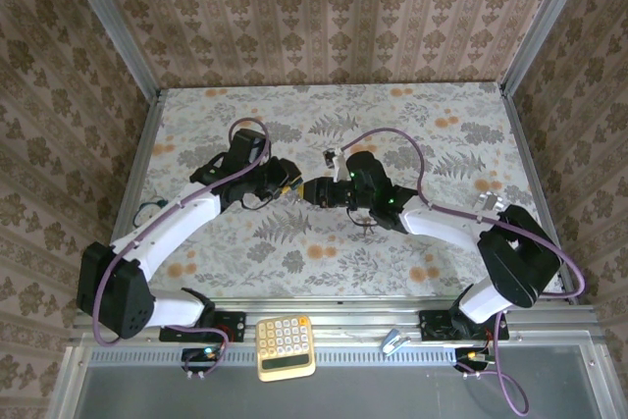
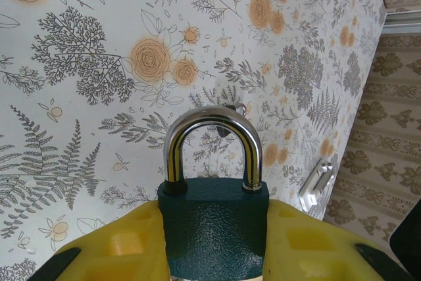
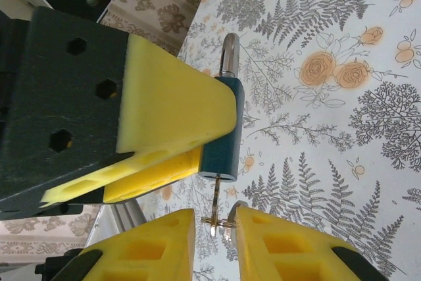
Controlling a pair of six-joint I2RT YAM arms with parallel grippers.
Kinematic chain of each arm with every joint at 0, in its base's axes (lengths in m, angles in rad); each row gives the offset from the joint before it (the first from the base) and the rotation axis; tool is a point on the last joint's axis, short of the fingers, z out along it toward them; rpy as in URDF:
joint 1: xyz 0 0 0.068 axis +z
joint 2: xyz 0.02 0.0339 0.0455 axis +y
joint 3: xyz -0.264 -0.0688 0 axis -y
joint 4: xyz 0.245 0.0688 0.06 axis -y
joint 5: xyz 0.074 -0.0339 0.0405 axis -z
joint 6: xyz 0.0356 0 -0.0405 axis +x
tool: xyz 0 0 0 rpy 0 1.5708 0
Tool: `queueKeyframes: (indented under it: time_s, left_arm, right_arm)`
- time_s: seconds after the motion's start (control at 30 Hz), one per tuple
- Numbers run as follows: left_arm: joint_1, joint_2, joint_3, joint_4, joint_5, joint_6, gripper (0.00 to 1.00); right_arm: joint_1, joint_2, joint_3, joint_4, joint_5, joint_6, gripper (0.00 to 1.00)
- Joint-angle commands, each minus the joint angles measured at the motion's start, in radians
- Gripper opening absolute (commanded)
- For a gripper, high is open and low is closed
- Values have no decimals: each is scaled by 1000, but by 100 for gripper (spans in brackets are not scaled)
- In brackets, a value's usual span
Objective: Unlock with the key
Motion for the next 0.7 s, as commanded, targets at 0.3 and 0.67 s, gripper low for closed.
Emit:
queueKeyframes:
  time_s: [0.3,0.67]
  left_arm:
    - [-5,4,32,16,-5,10,12]
    - [3,-6,22,1,-42,12,11]
  right_arm:
    - [21,29,40,-42,67,-30,0]
    - [54,10,11,-69,100,-46,0]
